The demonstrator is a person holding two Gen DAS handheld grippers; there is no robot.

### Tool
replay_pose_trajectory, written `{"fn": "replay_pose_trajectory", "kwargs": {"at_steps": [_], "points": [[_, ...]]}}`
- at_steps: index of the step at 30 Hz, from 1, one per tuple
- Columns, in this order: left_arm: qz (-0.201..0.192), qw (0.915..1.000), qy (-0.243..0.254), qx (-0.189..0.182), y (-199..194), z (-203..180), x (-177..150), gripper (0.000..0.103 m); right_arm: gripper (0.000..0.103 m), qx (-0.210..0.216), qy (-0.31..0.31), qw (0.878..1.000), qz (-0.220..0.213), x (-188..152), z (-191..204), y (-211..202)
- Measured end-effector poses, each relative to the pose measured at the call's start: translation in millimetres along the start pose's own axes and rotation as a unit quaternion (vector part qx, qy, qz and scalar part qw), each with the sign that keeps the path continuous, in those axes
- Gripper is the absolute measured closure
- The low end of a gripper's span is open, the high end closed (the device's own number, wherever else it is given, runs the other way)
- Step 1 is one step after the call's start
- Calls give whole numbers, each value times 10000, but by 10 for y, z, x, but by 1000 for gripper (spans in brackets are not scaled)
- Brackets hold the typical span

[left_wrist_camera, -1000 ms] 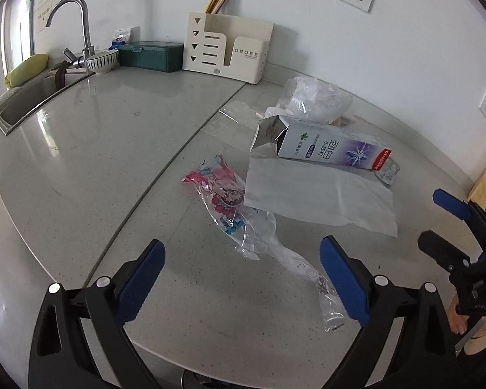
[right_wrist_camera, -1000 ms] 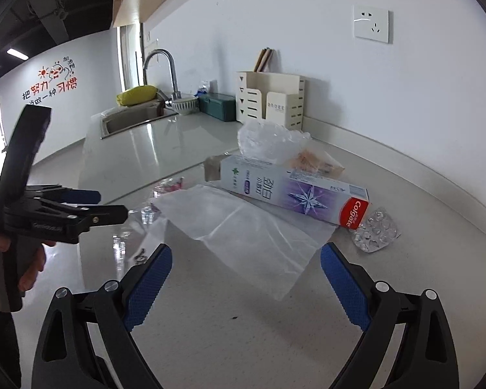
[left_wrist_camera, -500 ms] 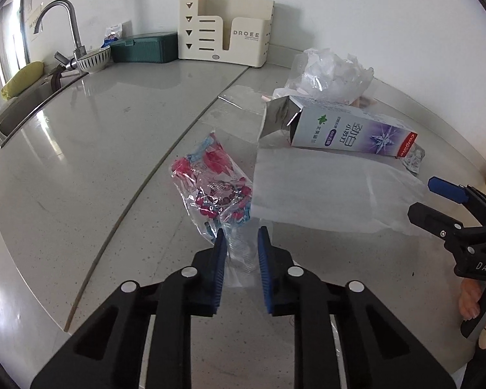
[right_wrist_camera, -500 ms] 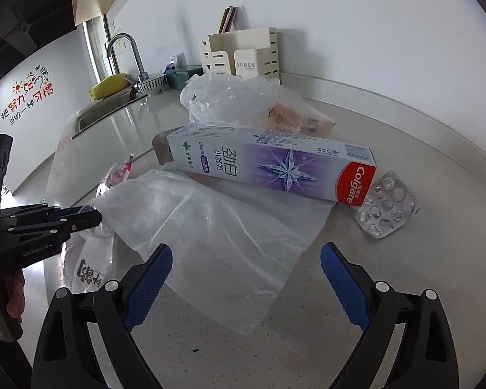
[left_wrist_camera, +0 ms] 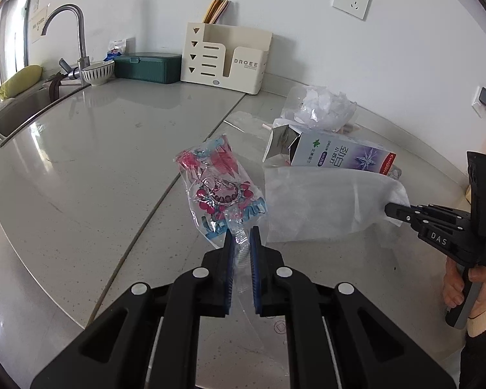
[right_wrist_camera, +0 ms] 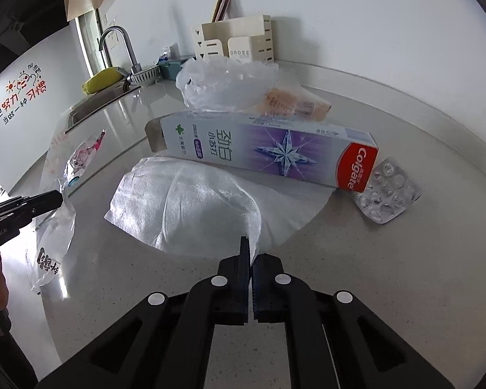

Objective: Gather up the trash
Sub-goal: 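Lift the wrapper and tissue off the counter and carry them toward the wastebasket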

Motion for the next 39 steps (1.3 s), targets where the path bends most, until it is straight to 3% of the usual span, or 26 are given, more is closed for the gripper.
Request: {"fn": "replay_pose_trajectory", "kwargs": {"at_steps": [14,27,39], "points": [[-142,9977,345,-559,-345,74,-121,93,97,-667,-201,9956,-630,-178,693,-565],[-234,9944,569,-863,-720,341,-324,93,97,-1228,84,9862,-1109,-257,1314,-1088],[-551,9870,816,-1268,-1305,530,-571,93,97,-1597,366,9752,-1487,-469,1663,-1570]]}}
Point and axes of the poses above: each gripper's, at about its wrist camera, not at the fingertips, and y roughly the way its jaws point, z to its left, x to its top, the point moved 4 cm from there along y, roughly the way its jaws point, and after that the axes turned 13 degrees about x, right-handed, at the moved point
